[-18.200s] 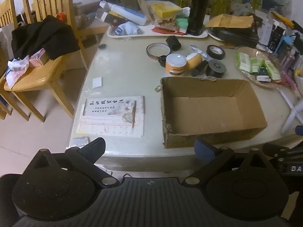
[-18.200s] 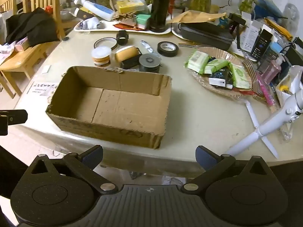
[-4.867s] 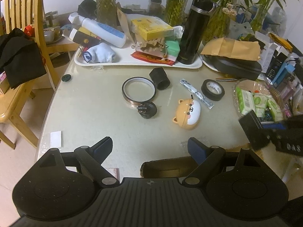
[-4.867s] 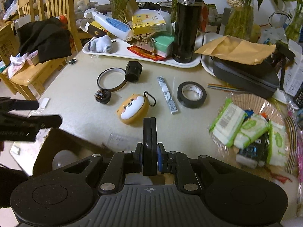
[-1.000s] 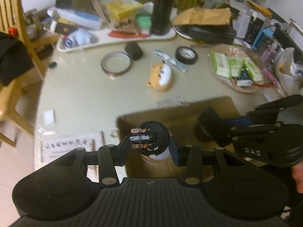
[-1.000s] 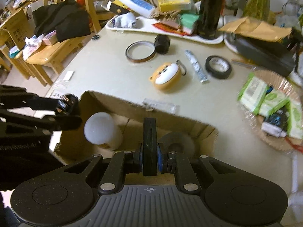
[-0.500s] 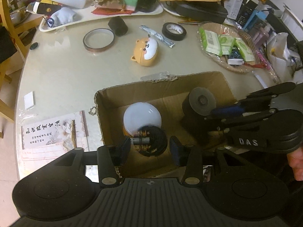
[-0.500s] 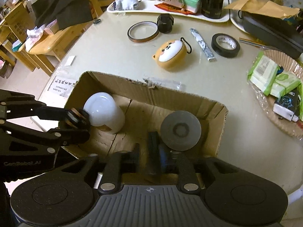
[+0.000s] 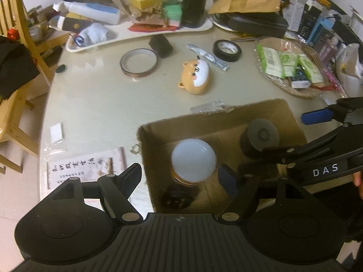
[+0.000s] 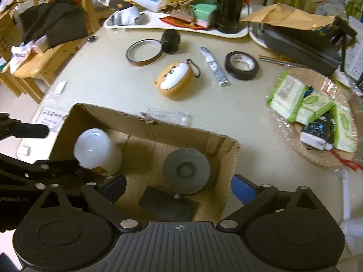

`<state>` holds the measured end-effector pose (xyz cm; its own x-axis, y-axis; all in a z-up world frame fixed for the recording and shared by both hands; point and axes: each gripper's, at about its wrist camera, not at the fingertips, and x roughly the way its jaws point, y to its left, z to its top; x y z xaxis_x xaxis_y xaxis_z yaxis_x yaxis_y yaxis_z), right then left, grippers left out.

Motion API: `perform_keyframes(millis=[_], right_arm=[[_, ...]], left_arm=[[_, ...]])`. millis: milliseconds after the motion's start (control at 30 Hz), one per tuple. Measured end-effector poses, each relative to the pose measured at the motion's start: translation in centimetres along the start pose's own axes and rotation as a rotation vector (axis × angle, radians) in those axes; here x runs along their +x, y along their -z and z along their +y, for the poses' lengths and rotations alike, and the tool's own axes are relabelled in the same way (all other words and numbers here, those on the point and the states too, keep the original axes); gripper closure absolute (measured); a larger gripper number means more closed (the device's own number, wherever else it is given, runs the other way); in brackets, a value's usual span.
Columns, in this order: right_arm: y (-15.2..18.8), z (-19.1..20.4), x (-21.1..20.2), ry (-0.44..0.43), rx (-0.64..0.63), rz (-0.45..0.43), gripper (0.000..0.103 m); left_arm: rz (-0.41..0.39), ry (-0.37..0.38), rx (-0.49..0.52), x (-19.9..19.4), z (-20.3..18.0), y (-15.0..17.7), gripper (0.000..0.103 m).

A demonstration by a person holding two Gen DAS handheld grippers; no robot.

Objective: Organize rigid objects
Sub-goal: 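Open left gripper over box while right gripper releases black bar into it, then withdraw both open grippers from the box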

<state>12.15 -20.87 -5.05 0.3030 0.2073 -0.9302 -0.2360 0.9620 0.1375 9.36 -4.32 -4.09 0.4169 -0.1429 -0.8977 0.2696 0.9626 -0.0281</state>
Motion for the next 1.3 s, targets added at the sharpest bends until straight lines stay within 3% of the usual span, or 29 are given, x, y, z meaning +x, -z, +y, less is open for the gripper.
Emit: perform_keyframes(millis=[400, 800, 900, 967, 1300], right_arm=[[-0.8, -0.6, -0.1, 0.045, 0.016, -0.070, 0.000], [-1.3, -1.3, 0.2, 0.082, 0.034, -0.123, 0.000], [-1.5, -1.3, 0.3, 0.094, 0.024, -0.142, 0.000], [-1.7, -1.4, 0.5, 0.109, 0.020, -0.160, 0.000], [-3.5, -1.3, 1.4, 0.087, 0.036, -0.225, 0.000]], left_arm=[[-0.108, -0.005, -0.096, -0.5, 1.4, -0.5, 0.029], [-0.157, -0.048, -0.155, -0.6, 2.4, -0.8, 0.029], [-0.189, -0.051, -0.177, -0.8, 2.6, -0.8, 0.025], [-0.209, -0.058, -0.186, -0.8, 2.8, -0.7, 0.015], [-0.256, -0.073, -0.210, -1.3, 3.7, -0.5, 0.011]])
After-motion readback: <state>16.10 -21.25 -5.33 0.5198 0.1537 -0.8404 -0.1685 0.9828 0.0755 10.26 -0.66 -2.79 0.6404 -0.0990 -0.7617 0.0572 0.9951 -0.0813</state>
